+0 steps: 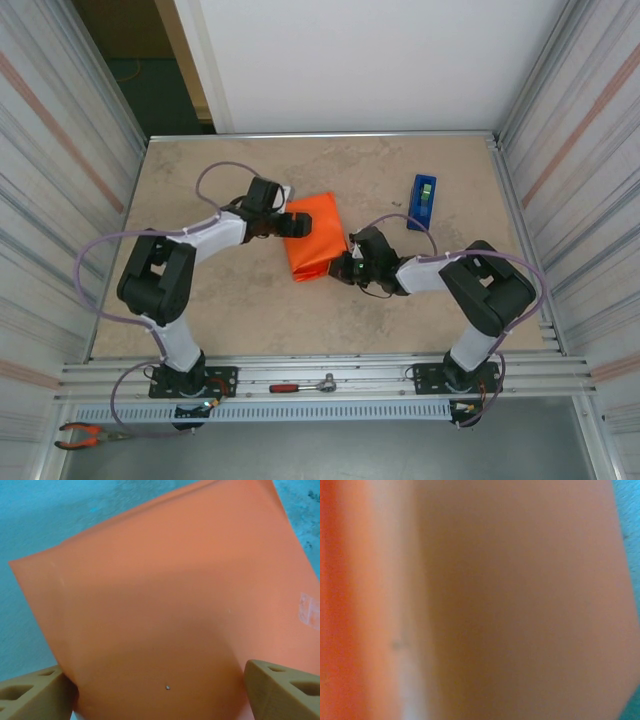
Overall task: Wrap the gift box in paper
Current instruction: Rotate the gift box at the center of the table.
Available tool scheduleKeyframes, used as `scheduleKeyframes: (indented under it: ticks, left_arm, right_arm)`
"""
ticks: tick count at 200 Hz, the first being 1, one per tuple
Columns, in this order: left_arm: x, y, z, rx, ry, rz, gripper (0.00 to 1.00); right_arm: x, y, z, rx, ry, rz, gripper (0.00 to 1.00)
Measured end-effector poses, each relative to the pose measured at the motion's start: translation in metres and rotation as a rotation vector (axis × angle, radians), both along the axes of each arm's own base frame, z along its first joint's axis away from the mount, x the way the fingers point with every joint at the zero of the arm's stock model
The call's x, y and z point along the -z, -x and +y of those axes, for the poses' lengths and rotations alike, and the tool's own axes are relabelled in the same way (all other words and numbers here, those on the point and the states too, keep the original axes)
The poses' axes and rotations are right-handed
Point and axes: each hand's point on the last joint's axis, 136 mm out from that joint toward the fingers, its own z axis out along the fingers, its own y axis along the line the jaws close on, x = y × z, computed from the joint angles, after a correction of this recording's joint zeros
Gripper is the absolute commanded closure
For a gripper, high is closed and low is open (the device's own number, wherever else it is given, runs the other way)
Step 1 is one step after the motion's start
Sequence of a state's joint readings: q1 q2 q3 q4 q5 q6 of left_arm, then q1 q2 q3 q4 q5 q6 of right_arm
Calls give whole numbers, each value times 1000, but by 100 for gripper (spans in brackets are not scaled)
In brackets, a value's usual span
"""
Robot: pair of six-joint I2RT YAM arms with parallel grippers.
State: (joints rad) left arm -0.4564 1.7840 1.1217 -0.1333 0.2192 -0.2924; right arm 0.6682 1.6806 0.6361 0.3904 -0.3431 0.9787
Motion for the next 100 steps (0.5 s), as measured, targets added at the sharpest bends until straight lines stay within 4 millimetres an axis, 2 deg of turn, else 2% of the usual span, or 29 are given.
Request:
scheduleKeyframes:
  ticks: [29, 54, 74, 100]
  left_arm:
    - [-7, -9, -12, 33, 1, -10, 13]
    - [-22, -16, -15, 63, -7, -42, 11]
    - [-33, -20, -12, 91, -30, -81, 10]
    - [-46, -14, -5, 151, -90, -131, 10]
  right_arm:
    - [-5, -4, -9, 18, 2, -13, 100]
    - [-14, -7, -10, 21, -7, -38, 100]
    - [-20, -7, -10, 20, -16, -52, 100]
    - [-23, -8, -10, 22, -19, -59, 100]
